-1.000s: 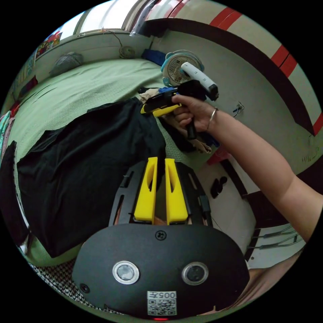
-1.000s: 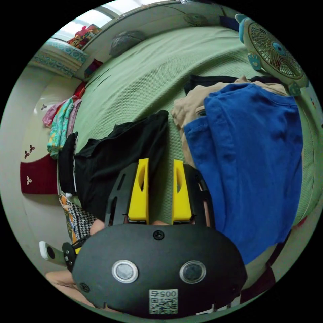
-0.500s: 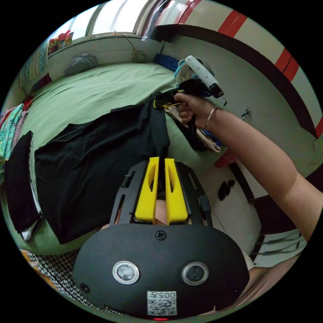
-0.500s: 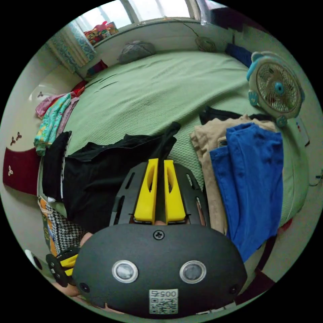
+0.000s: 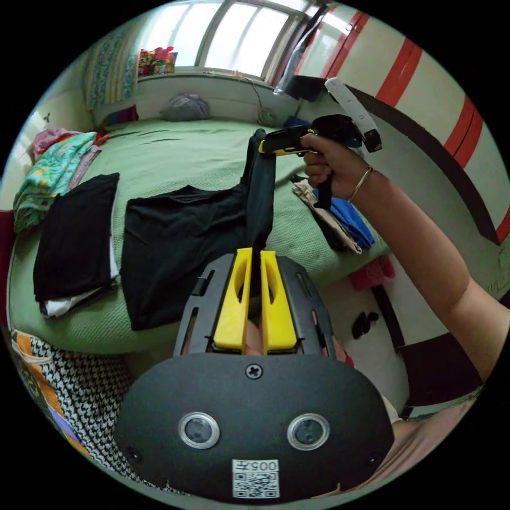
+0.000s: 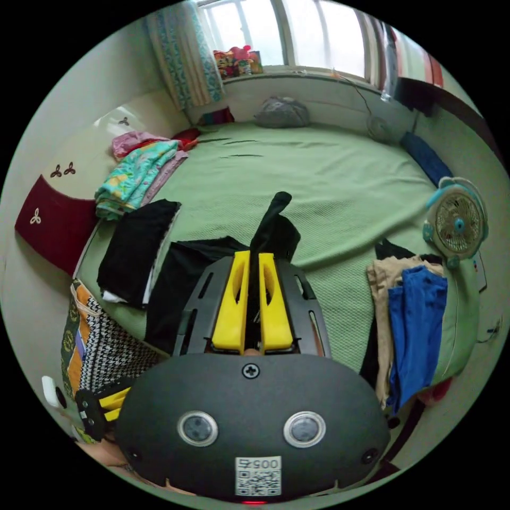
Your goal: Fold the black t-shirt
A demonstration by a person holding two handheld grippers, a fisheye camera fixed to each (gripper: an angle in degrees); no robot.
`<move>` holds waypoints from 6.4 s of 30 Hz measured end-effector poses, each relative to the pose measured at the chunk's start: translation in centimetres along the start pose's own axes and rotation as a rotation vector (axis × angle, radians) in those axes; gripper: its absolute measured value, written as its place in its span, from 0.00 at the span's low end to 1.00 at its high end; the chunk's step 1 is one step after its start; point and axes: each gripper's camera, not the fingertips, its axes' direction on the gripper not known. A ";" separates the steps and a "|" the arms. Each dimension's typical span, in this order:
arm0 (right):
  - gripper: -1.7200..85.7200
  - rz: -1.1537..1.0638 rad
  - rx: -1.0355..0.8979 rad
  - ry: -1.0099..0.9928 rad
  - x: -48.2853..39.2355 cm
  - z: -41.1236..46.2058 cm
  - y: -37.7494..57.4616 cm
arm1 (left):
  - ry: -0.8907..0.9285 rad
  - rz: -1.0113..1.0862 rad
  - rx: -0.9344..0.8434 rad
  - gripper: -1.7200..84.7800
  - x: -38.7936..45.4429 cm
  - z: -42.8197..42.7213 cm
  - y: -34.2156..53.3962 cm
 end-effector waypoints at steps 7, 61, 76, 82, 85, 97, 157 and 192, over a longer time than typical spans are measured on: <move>0.02 -0.145 -0.063 -0.042 -13.3 7.3 -1.1 | -0.097 -0.142 -0.012 0.07 -8.7 -3.5 3.7; 0.05 -0.632 -0.464 0.023 -22.7 34.3 18.0 | -0.344 -0.255 -0.243 0.08 -34.5 -2.1 13.9; 0.08 -0.594 -0.439 0.025 -21.0 34.0 17.5 | -0.275 -0.368 -0.123 0.16 -35.8 -3.3 15.0; 0.09 -0.578 -0.428 0.020 -19.8 32.8 17.4 | -0.298 -0.294 -0.088 0.18 -34.1 -1.1 13.4; 0.09 -0.589 -0.425 0.035 -19.5 32.1 17.3 | -0.285 -0.305 -0.118 0.18 -34.0 0.7 13.0; 0.06 -0.493 -0.395 -0.047 -15.0 26.8 15.9 | -0.372 -0.259 -0.197 0.17 -30.8 4.8 11.1; 0.01 -0.066 0.096 0.548 17.4 -17.9 5.6 | 0.164 0.296 -0.012 0.08 32.4 17.6 -15.0; 0.06 0.200 -0.030 0.432 18.0 -3.3 18.0 | 0.153 0.214 -0.145 0.08 29.0 17.3 -19.2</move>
